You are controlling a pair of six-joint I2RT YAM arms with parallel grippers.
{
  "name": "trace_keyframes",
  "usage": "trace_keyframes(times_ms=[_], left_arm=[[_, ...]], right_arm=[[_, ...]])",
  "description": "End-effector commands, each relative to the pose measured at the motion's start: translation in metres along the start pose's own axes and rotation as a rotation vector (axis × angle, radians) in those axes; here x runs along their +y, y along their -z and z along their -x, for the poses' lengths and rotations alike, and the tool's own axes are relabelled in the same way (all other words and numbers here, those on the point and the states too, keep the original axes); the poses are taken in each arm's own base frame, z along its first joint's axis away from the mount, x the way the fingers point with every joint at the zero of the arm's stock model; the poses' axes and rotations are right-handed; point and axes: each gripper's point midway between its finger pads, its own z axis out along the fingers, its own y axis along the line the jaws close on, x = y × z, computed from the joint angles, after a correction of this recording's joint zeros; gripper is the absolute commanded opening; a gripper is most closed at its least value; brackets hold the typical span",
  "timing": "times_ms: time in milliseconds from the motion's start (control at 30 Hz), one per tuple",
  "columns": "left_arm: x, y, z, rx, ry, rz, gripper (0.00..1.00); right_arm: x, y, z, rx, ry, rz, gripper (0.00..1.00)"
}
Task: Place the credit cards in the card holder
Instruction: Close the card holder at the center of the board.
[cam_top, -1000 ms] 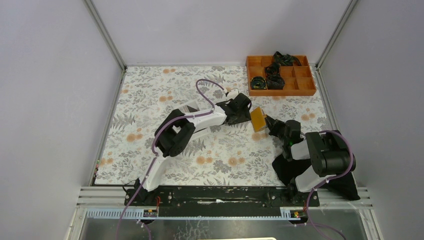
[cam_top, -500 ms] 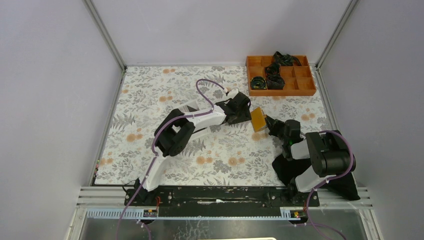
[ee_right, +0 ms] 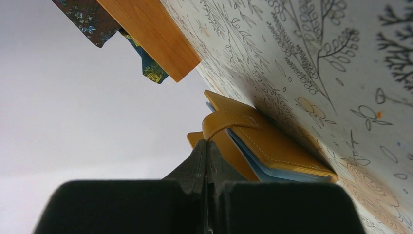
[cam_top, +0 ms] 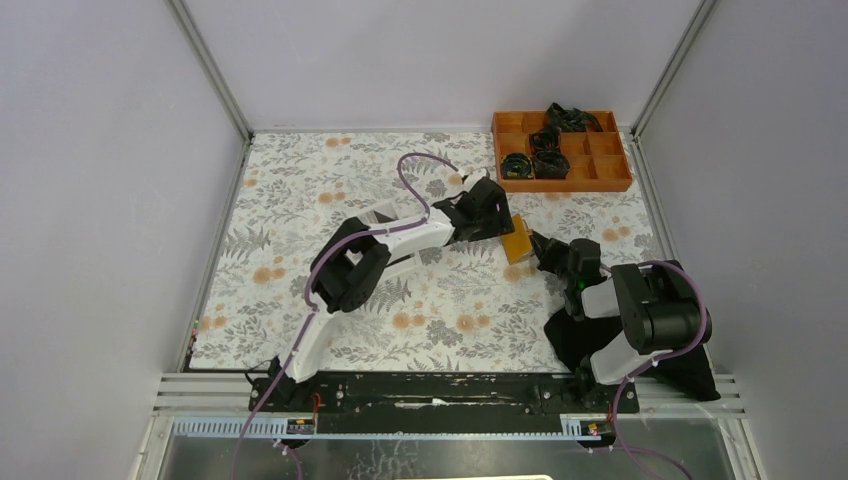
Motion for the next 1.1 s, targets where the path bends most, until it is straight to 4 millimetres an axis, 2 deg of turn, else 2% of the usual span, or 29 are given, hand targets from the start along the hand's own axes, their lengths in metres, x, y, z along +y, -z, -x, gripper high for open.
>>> trace_keyframes(times_ms=[0, 133, 300, 533, 733, 867, 1067], left_arm=[[-0.025, -0.006, 0.017, -0.032, -0.031, -0.103, 0.74], [-0.025, -0.013, 0.012, -0.012, -0.049, -0.11, 0.74], [0.003, -0.032, -0.005, 0.06, -0.099, 0.016, 0.74], [0.039, -0.043, -0.028, 0.123, -0.134, 0.132, 0.74], [0.048, -0.042, -0.047, 0.175, -0.147, 0.161, 0.74], [0.052, -0.037, -0.069, 0.218, -0.175, 0.179, 0.74], [0.07, -0.033, -0.113, 0.309, -0.216, 0.226, 0.73]], right_arm=[[-0.022, -0.002, 0.014, -0.067, -0.227, -0.111, 0.0], [-0.025, -0.002, 0.014, -0.063, -0.216, -0.123, 0.0], [-0.026, -0.003, 0.012, -0.053, -0.204, -0.13, 0.0], [-0.027, -0.006, 0.007, -0.029, -0.192, -0.143, 0.0], [-0.026, -0.006, 0.014, -0.051, -0.237, -0.116, 0.0], [-0.019, -0.006, 0.016, -0.058, -0.267, -0.079, 0.0], [-0.013, -0.012, 0.023, -0.091, -0.32, -0.043, 0.0]])
